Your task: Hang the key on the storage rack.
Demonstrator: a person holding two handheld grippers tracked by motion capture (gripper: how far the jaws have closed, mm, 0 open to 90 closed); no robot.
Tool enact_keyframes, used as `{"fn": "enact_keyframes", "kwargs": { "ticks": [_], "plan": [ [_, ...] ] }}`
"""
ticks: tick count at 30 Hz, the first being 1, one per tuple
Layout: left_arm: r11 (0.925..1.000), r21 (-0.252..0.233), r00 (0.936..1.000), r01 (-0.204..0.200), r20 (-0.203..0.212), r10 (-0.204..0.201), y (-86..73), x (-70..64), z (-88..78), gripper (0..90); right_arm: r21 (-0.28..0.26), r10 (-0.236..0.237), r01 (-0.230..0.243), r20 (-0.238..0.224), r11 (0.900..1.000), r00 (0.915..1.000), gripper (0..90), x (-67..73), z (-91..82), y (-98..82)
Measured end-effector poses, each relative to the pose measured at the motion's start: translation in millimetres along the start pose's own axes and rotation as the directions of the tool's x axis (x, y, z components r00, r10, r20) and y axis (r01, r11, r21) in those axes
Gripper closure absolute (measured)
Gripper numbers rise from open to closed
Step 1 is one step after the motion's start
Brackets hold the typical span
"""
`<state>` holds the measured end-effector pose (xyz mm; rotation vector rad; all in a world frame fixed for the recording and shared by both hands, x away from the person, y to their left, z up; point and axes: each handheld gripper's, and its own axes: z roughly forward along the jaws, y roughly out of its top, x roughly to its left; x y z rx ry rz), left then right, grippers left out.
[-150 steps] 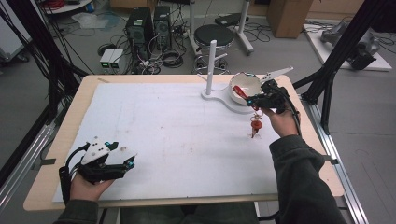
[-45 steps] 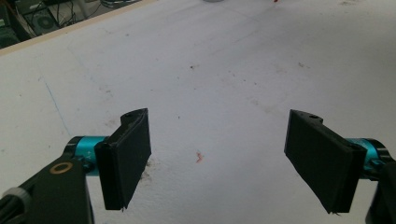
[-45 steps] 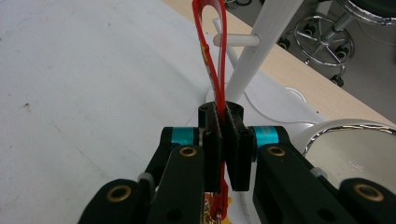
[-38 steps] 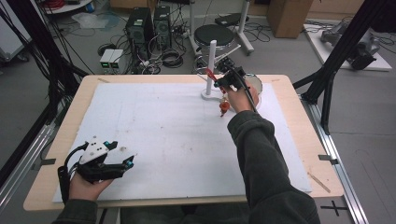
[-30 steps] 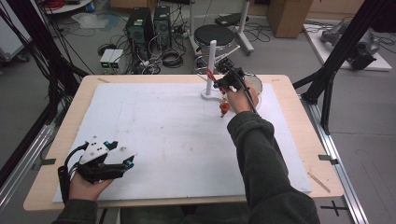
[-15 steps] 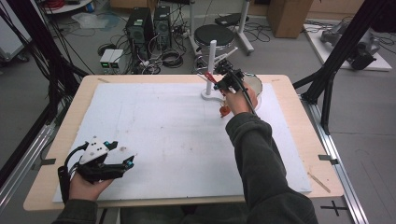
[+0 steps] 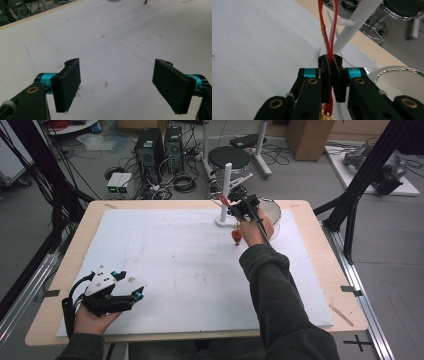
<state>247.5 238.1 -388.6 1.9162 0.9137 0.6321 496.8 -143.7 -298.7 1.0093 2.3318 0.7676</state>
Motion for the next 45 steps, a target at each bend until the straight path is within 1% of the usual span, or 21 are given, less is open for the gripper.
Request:
{"fn": "enact_keyframes", "kwargs": {
  "ticks": [3,5,10,13,14,19,20,25,26,27,28,29,30,32,34,38,41,42,43,44,45],
  "plan": [
    [1.0,-0.001,1.0,0.001,-0.003,-0.001,0.3,-0.5,0.0,23.0,0.01,0.024,-0.025,0.012,1.0,0.9996,86.9,-3.7,-0.4,-2.0],
    [1.0,0.0,1.0,0.001,-0.001,-0.001,0.3,-0.3,0.2,23.0,0.02,0.023,-0.023,0.015,1.0,0.9996,86.9,-5.1,0.9,-2.4],
    [1.0,0.001,1.0,0.001,0.001,-0.001,0.3,-0.8,0.2,23.0,0.056,0.042,-0.043,0.015,0.998,0.999,86.9,-6.5,11.3,-3.5],
    [1.0,0.001,1.0,0.003,0.002,-0.003,0.0,-0.3,0.6,23.1,0.051,0.034,-0.035,0.014,0.998,0.9993,86.9,-7.0,14.7,-2.6],
    [1.0,0.001,1.0,0.003,0.002,-0.003,-0.1,-0.3,0.8,23.0,0.049,0.043,-0.044,0.013,0.998,0.999,86.9,-7.0,15.9,-2.5],
    [1.0,0.001,1.0,0.003,0.002,-0.003,-0.2,-0.2,0.8,23.0,0.055,0.05,-0.05,0.013,0.997,0.9987,86.8,-8.3,20.8,-2.5],
    [1.0,0.001,1.0,0.003,0.002,-0.003,-0.2,-0.2,0.8,23.0,0.059,0.064,-0.064,0.009,0.996,0.9979,86.6,-8.1,22.1,-2.9],
    [1.0,0.0,1.0,0.009,0.002,-0.009,-0.3,-0.5,1.3,23.1,0.061,0.069,-0.068,-0.006,0.996,0.9976,86.3,-11.6,28.0,-4.5],
    [1.0,-0.001,1.0,0.01,0.001,-0.01,-0.4,-0.5,1.2,23.0,0.064,0.081,-0.081,-0.011,0.995,0.9966,86.1,-12.0,29.0,-4.8],
    [1.0,-0.001,1.0,0.008,0.0,-0.008,-0.3,-0.4,1.0,23.0,0.067,0.084,-0.083,-0.013,0.994,0.9964,85.7,-12.6,29.9,-5.1],
    [1.0,-0.003,1.0,0.006,-0.004,-0.006,-0.1,-0.1,0.8,23.1,0.069,0.087,-0.085,-0.018,0.994,0.9961,83.8,-13.5,31.4,-5.6],
    [0.9999,-0.005,0.9999,0.009,-0.005,-0.009,-0.1,-0.1,0.8,23.1,0.066,0.096,-0.094,-0.026,0.993,0.9951,78.0,-14.6,33.2,-6.5],
    [1.0,-0.004,1.0,0.007,-0.006,-0.007,-0.1,0.1,0.6,23.0,0.069,0.11,-0.107,-0.042,0.992,0.993,76.9,-15.4,34.4,-7.1],
    [1.0,0.001,1.0,0.003,-0.003,-0.003,-0.2,0.8,0.7,23.0,0.065,0.108,-0.105,-0.045,0.992,0.9931,74.9,-16.4,34.6,-7.7],
    [1.0,0.001,1.0,0.005,-0.003,-0.005,-0.3,1.0,1.3,23.0,0.054,0.118,-0.114,-0.064,0.992,0.991,72.8,-17.3,33.4,-7.9],
    [1.0,0.001,1.0,0.007,-0.004,-0.007,-0.1,0.0,2.1,23.1,0.027,0.118,-0.117,-0.091,0.993,0.9888,70.5,-18.8,28.0,-8.5],
    [1.0,0.004,1.0,0.003,-0.005,-0.003,0.0,-0.2,2.0,23.1,0.003,0.136,-0.137,-0.133,0.991,0.9817,66.4,-22.4,23.4,-10.2],
    [1.0,0.004,1.0,0.003,-0.005,-0.003,0.0,-0.2,1.9,23.1,-0.005,0.144,-0.146,-0.161,0.989,0.9763,63.8,-23.6,22.2,-11.2],
    [1.0,0.003,1.0,0.004,-0.006,-0.004,0.0,-0.3,1.7,23.0,-0.019,0.149,-0.157,-0.211,0.987,0.9661,61.8,-25.1,21.6,-12.5],
    [1.0,0.003,1.0,0.005,-0.009,-0.005,0.0,-0.3,1.4,23.1,-0.025,0.154,-0.165,-0.245,0.986,0.9572,61.1,-25.8,20.9,-13.5],
    [1.0,0.001,0.9999,0.006,-0.009,-0.006,0.0,-0.3,1.2,23.1,-0.026,0.151,-0.163,-0.251,0.986,0.9561,60.0,-25.6,19.7,-14.0]
  ]
}}
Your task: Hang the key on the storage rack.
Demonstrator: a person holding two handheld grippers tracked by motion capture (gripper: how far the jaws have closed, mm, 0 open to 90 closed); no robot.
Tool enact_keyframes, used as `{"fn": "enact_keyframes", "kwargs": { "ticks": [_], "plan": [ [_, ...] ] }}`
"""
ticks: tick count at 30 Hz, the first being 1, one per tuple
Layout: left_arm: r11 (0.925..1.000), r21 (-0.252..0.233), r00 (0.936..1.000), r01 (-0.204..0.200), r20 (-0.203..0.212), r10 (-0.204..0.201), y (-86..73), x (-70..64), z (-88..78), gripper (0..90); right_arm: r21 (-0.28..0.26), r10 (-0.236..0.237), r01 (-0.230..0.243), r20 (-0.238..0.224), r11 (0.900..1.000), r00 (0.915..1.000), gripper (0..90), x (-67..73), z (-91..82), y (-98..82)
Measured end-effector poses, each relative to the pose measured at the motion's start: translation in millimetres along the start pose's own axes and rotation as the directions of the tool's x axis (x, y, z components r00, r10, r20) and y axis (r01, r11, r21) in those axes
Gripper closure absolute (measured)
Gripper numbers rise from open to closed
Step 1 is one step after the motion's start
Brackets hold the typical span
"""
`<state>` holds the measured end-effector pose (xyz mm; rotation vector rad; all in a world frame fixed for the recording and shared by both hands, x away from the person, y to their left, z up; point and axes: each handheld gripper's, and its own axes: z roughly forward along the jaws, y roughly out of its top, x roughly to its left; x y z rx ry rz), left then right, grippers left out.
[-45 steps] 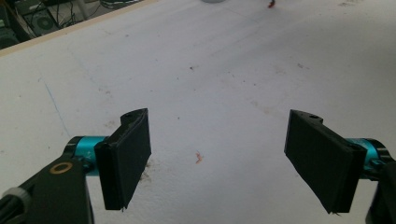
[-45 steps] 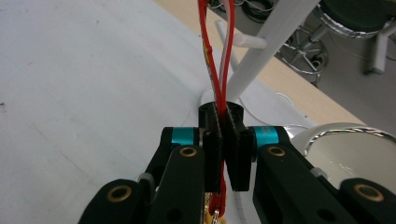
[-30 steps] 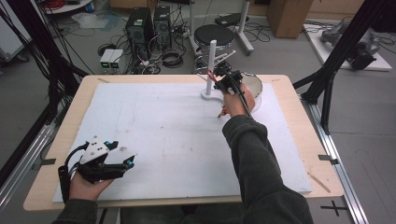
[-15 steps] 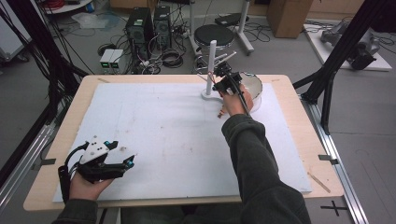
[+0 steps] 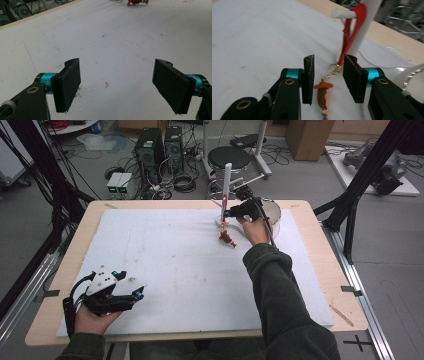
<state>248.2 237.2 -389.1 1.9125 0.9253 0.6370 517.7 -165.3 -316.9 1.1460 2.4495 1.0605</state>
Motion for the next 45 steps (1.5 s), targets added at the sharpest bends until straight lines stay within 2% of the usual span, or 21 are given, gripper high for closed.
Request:
{"fn": "enact_keyframes", "kwargs": {
  "ticks": [2,3,4,5,8,11,14,17,20,30,36,38,42,45],
  "plan": [
    [1.0,0.0,1.0,0.0,0.0,0.0,-0.3,-0.2,-0.1,23.1,-0.015,-0.026,0.026,-0.019,1.0,0.9995,58.6,1.4,-4.0,-2.3],
    [1.0,0.002,1.0,0.001,0.0,-0.001,-0.3,-0.3,-0.1,23.1,-0.049,-0.053,0.052,-0.007,0.997,0.9986,58.3,2.1,-7.2,-6.5],
    [1.0,0.002,1.0,0.003,-0.002,-0.003,-0.4,-0.5,0.0,23.1,-0.065,-0.06,0.06,-0.008,0.996,0.9982,57.8,1.2,-8.8,-9.1],
    [1.0,0.002,1.0,0.002,-0.001,-0.002,-0.3,-0.3,0.1,23.1,-0.07,-0.048,0.046,-0.022,0.996,0.9986,57.1,-1.5,-9.8,-12.2],
    [1.0,0.004,1.0,-0.006,-0.002,0.006,-0.2,-0.2,0.7,23.1,-0.043,0.005,-0.008,-0.082,0.999,0.9966,54.2,-10.9,-12.7,-18.5],
    [1.0,0.006,1.0,-0.003,0.002,0.003,-0.6,-0.5,1.2,23.1,-0.107,-0.015,0.007,-0.076,0.994,0.997,54.3,-13.8,-19.9,-27.3],
    [1.0,0.006,1.0,-0.003,0.002,0.003,-0.6,-1.1,1.1,23.1,-0.111,0.006,-0.018,-0.104,0.994,0.9946,51.9,-19.7,-24.6,-38.1],
    [1.0,0.006,1.0,-0.007,0.002,0.007,-0.5,-1.5,0.6,23.1,-0.118,0.007,-0.019,-0.109,0.993,0.9941,50.0,-21.6,-28.5,-49.0],
    [0.9999,0.006,0.9999,-0.009,0.005,0.009,-0.1,-1.4,0.7,23.1,-0.103,-0.017,0.006,-0.102,0.995,0.9947,49.2,-19.9,-30.7,-58.8],
    [1.0,0.007,1.0,-0.005,0.004,0.005,0.1,-2.7,0.8,23.1,-0.142,-0.02,0.0,-0.143,0.99,0.9896,43.9,-17.0,-45.7,-79.1],
    [0.9999,0.01,1.0,-0.001,0.002,0.001,-0.4,-1.2,1.1,23.1,-0.181,-0.012,-0.015,-0.146,0.983,0.9892,39.4,-19.0,-56.6,-85.0],
    [1.0,0.007,1.0,0.002,-0.001,-0.002,-0.4,0.1,0.3,23.1,-0.232,-0.008,-0.027,-0.15,0.972,0.9886,40.5,-20.0,-62.9,-88.6],
    [0.9999,0.009,1.0,0.005,0.002,-0.005,-0.7,0.3,0.2,23.0,-0.248,-0.013,-0.025,-0.148,0.968,0.9889,39.5,-20.0,-71.0,-92.6],
    [1.0,0.007,1.0,0.004,0.002,-0.004,-0.6,0.1,0.4,23.0,-0.244,-0.009,-0.028,-0.15,0.969,0.9887,39.1,-20.0,-74.3,-95.6]
  ]
}}
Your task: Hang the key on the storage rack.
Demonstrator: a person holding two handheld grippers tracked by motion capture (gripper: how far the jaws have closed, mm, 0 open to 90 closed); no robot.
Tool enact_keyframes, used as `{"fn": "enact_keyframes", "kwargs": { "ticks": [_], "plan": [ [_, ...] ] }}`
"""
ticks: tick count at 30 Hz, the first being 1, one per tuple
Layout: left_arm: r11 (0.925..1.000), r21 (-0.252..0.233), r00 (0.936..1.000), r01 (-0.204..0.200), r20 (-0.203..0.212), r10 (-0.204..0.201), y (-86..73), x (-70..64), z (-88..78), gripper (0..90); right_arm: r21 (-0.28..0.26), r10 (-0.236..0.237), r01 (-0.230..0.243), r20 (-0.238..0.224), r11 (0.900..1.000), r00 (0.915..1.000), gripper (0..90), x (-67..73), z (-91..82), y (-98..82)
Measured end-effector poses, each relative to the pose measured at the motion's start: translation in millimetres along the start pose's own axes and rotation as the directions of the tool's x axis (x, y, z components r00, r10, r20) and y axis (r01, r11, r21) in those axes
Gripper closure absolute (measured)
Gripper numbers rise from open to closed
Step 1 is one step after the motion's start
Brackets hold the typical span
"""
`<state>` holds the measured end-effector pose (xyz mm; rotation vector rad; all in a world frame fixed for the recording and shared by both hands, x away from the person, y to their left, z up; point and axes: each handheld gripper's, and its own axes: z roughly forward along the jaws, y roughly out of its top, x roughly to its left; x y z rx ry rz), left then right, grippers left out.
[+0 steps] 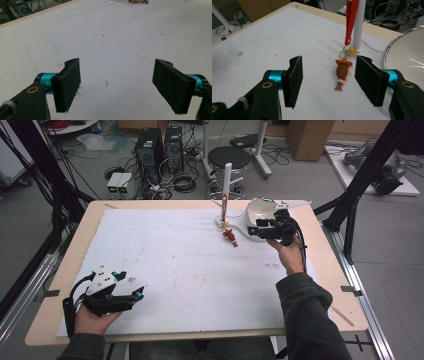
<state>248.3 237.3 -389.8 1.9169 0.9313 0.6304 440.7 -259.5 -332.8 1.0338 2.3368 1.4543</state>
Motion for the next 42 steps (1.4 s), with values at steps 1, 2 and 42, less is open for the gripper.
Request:
{"fn": "enact_keyframes", "kwargs": {
  "ticks": [1,2,42],
  "plan": [
    [1.0,0.003,1.0,-0.002,0.0,0.002,-0.1,0.2,-0.1,23.1,-0.002,-0.008,0.008,-0.003,1.0,1.0,38.9,-0.6,-0.7,-1.1],
    [1.0,0.002,1.0,0.003,-0.001,-0.003,-0.3,0.0,0.1,23.0,0.002,-0.005,0.005,-0.002,1.0,1.0,38.1,-0.3,-1.8,-2.7],
    [0.9999,0.014,1.0,0.008,0.004,-0.008,-0.8,-1.7,3.5,23.0,0.042,-0.063,0.063,-0.001,0.997,0.998,21.9,28.3,-32.0,-46.5]
  ]
}}
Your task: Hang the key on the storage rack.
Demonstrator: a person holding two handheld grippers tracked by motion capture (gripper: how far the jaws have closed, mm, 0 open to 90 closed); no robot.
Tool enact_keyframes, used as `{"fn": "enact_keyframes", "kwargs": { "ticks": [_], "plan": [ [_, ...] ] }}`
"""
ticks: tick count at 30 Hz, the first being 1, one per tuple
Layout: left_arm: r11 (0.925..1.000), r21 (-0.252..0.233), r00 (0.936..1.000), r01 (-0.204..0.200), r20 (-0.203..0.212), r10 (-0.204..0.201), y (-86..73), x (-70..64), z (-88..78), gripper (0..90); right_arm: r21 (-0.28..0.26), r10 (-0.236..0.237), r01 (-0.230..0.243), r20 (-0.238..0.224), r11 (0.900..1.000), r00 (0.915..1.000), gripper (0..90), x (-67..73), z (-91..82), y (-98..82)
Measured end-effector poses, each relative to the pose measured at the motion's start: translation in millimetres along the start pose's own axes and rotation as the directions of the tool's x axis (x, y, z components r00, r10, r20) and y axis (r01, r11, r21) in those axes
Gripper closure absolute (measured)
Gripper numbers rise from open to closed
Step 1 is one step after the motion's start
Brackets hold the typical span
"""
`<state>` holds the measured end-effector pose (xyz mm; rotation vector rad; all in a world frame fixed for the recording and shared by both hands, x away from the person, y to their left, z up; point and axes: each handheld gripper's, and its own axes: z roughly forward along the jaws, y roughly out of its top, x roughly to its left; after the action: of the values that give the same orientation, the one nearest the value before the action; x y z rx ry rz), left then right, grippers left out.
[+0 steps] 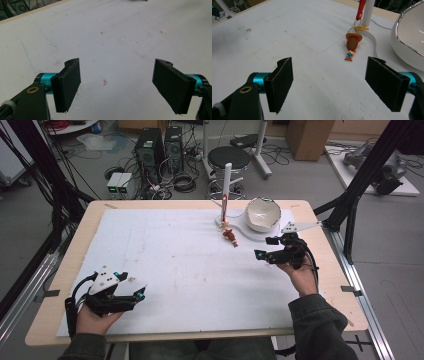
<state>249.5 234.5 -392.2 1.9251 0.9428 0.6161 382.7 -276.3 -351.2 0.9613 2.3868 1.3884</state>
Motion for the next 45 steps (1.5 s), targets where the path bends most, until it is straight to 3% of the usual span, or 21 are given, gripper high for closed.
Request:
{"fn": "enact_keyframes", "kwargs": {
  "ticks": [7,10,18,27,45],
  "plan": [
    [1.0,0.004,1.0,0.004,0.001,-0.004,-0.4,-0.1,0.7,23.1,-0.006,-0.024,0.024,-0.003,1.0,0.9997,21.1,6.5,-2.7,-7.0],
    [1.0,0.007,1.0,0.002,-0.001,-0.002,-0.3,-0.1,0.5,23.1,-0.006,0.002,-0.003,-0.01,1.0,0.9999,20.5,4.7,-3.2,-15.0],
    [0.9999,0.009,1.0,0.01,0.001,-0.01,-1.2,1.2,1.6,23.1,-0.012,0.019,-0.019,-0.006,1.0,0.9998,19.1,6.3,-10.0,-30.4],
    [0.9998,0.013,0.9999,0.012,0.002,-0.012,-2.1,1.9,0.0,23.1,-0.017,0.002,-0.001,0.007,1.0,1.0,14.9,12.1,-14.7,-39.7],
    [0.9999,0.011,0.9999,0.011,-0.006,-0.011,-3.4,3.4,-2.2,22.9,-0.041,0.024,-0.023,0.026,0.999,0.9994,11.7,12.2,-25.1,-65.4]
  ]
}}
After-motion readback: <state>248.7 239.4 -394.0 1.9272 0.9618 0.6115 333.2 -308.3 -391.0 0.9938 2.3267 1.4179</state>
